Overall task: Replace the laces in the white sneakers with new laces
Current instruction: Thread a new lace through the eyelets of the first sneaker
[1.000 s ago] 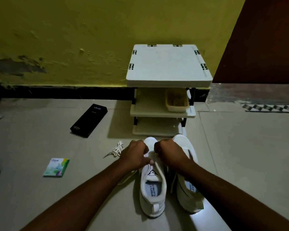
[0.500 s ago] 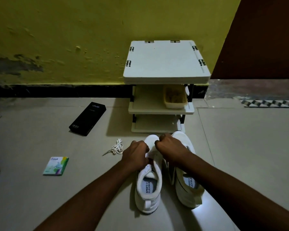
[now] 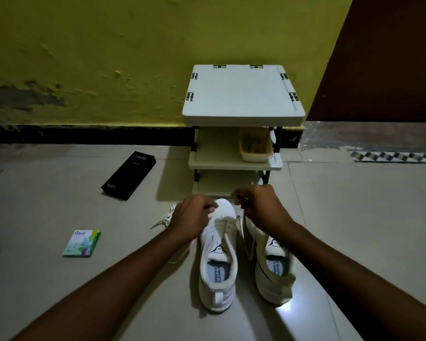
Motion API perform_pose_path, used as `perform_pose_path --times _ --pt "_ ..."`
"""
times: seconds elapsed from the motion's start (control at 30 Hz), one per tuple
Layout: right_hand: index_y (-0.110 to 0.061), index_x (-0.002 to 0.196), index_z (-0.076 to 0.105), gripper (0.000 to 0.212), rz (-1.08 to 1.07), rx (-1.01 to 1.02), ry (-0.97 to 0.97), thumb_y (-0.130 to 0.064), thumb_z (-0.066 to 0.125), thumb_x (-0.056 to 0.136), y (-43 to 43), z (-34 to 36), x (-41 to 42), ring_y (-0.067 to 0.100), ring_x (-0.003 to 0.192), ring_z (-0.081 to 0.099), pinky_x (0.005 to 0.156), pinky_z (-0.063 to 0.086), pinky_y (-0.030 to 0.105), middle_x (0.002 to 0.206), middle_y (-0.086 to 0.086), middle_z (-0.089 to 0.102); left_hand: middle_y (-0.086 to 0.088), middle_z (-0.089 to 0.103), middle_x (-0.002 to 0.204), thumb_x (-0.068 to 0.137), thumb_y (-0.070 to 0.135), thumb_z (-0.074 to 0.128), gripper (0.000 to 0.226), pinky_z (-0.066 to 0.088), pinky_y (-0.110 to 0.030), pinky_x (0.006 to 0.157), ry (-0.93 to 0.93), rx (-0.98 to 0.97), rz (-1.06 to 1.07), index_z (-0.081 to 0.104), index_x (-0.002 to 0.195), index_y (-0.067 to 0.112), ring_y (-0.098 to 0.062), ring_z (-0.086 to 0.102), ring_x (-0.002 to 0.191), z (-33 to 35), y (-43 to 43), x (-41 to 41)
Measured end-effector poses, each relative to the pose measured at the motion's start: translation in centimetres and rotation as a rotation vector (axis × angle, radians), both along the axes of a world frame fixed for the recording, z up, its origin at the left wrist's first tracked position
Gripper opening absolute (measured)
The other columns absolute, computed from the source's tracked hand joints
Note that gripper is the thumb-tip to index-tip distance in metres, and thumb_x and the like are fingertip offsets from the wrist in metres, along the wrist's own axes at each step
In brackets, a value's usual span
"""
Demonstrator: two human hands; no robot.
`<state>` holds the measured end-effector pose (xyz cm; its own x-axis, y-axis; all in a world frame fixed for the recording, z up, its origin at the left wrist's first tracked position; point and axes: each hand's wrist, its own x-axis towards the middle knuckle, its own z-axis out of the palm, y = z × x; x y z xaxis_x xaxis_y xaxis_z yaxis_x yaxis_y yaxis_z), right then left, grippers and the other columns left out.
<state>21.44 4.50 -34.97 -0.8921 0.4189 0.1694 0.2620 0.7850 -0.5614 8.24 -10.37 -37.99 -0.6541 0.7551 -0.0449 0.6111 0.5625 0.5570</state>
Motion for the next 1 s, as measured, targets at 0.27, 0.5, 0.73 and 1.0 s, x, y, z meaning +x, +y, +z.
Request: perform_pose_path --times 0.27,0.5,0.73,1.0 --pt "0.005 0.098 0.074 0.011 -0.116 -0.609 0.621 0.005 0.069 0.088 -1.7 12.3 1.0 0.015 0.073 0.073 0.070 0.057 0.022 0.082 0.011 0.076 -0.010 0.078 0.086 0.101 -0.001 0.055 0.008 0.057 -0.030 0.066 -0.442 0.656 0.036 0.055 0.108 0.003 -0.023 0.072 0.067 15.1 -0.3 0.9" --pt "-0.012 0.089 0.069 0.003 -0.076 -0.671 0.791 -0.011 0.070 0.092 -3.4 24.3 2.0 0.025 0.089 0.071 0.073 0.056 0.036 0.091 0.010 0.075 -0.002 0.079 0.099 0.089 0.013 0.074 0.004 0.054 -0.039 0.081 -0.505 0.839 0.032 0.073 0.091 0.016 -0.017 0.074 0.093 27.4 -1.3 3.1" --pt "-0.013 0.085 0.071 0.005 -0.010 -0.650 0.885 -0.013 0.075 0.088 -4.8 31.5 2.6 0.017 0.084 0.072 0.062 0.051 0.018 0.088 0.013 0.075 0.000 0.077 0.092 0.082 0.017 0.079 0.011 0.044 -0.037 0.077 -0.526 0.948 0.051 0.074 0.091 0.020 -0.012 0.068 0.083 34.9 -2.5 4.4" --pt "-0.016 0.083 0.072 0.006 -0.035 -0.753 0.865 -0.013 0.076 0.087 -6.2 33.3 2.7 0.002 0.076 0.069 0.069 0.048 0.035 0.086 0.004 0.075 0.006 0.073 0.085 0.064 0.025 0.081 0.021 0.039 -0.040 0.080 -0.631 0.964 0.014 0.072 0.083 0.022 -0.018 0.063 0.094 37.5 -3.3 5.9"
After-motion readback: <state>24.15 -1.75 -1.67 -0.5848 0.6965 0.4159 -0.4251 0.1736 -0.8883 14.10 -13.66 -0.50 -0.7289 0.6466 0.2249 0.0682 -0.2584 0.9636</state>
